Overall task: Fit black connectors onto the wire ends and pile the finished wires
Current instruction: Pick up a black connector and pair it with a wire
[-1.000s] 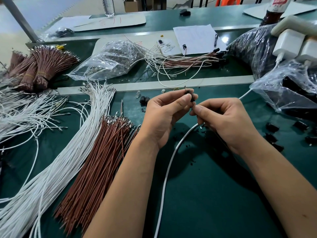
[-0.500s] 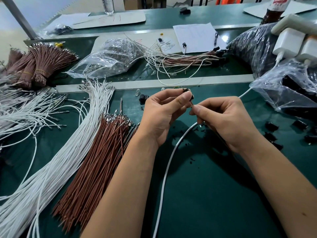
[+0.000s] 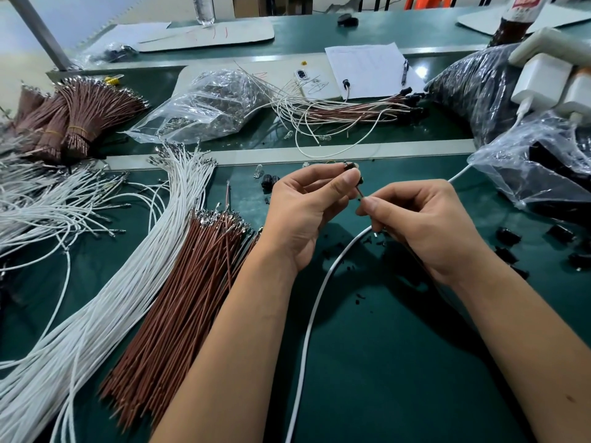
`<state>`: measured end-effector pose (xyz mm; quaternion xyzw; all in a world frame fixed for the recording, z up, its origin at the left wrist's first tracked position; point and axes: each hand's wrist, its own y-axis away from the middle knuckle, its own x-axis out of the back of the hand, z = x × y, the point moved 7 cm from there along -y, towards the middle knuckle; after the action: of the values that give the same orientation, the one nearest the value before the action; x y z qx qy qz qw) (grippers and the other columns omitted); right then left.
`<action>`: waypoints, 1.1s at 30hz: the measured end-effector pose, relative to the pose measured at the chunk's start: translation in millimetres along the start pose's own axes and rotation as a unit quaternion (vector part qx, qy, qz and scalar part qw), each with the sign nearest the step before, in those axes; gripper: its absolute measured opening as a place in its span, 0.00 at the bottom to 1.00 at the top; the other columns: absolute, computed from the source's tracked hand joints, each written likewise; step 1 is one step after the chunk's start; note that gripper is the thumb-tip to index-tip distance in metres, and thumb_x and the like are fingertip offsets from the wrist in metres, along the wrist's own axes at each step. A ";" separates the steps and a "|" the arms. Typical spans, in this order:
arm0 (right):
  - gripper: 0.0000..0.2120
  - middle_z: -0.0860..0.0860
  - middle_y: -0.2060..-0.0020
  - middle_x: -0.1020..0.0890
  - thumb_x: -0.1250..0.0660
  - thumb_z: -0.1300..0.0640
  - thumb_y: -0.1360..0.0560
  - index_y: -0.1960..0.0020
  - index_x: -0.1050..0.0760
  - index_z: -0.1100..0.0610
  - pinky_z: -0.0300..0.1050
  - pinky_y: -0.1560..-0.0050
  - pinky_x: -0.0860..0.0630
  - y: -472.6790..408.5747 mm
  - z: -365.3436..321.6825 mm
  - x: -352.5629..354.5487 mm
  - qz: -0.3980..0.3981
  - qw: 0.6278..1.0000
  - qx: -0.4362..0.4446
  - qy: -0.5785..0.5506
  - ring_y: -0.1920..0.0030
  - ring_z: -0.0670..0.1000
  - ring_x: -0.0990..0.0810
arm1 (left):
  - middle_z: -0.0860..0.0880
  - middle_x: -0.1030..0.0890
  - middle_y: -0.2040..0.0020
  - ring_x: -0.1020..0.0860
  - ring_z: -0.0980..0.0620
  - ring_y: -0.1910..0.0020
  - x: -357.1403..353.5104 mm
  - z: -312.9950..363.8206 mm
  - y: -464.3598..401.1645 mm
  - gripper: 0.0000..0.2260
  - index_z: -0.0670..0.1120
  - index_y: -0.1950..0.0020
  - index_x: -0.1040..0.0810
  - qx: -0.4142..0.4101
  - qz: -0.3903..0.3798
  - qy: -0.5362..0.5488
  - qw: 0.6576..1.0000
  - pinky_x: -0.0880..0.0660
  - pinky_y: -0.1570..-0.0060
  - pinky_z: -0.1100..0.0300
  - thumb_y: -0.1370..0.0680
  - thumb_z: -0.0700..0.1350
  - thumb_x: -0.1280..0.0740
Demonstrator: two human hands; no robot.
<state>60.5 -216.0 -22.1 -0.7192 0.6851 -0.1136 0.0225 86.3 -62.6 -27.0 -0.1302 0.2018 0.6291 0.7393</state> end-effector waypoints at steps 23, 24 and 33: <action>0.07 0.54 0.73 0.22 0.26 0.60 0.24 0.61 0.14 0.58 0.39 0.72 0.39 1.3 0.3 -4.2 -0.039 0.999 -0.021 0.002 0.73 0.51 0.34 | 0.44 0.15 0.61 0.18 0.52 0.67 10.4 -5.8 -6.6 0.04 0.39 0.56 0.16 0.014 0.045 0.040 0.998 0.22 0.65 0.65 0.30 0.37 0.25; 0.08 0.55 0.73 0.22 0.27 0.62 0.23 0.61 0.15 0.58 0.37 0.73 0.39 1.3 1.2 -4.1 -0.039 0.999 -0.024 0.000 0.73 0.49 0.34 | 0.44 0.15 0.61 0.18 0.52 0.67 11.5 -6.2 -6.8 0.03 0.39 0.55 0.16 0.018 0.047 0.039 0.998 0.22 0.65 0.65 0.28 0.36 0.26; 0.09 0.54 0.74 0.22 0.28 0.63 0.22 0.61 0.15 0.59 0.36 0.75 0.39 0.6 9.6 -1.9 -0.028 0.999 -0.037 0.010 0.75 0.47 0.34 | 0.45 0.15 0.59 0.18 0.51 0.64 5.7 -7.6 -4.8 0.01 0.41 0.54 0.17 0.016 0.044 0.007 0.999 0.21 0.61 0.63 0.24 0.36 0.28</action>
<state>61.7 -215.4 -31.8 -0.7372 0.6688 -0.0954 -0.0142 90.8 -61.9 -36.7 -0.1137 0.2227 0.6565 0.7117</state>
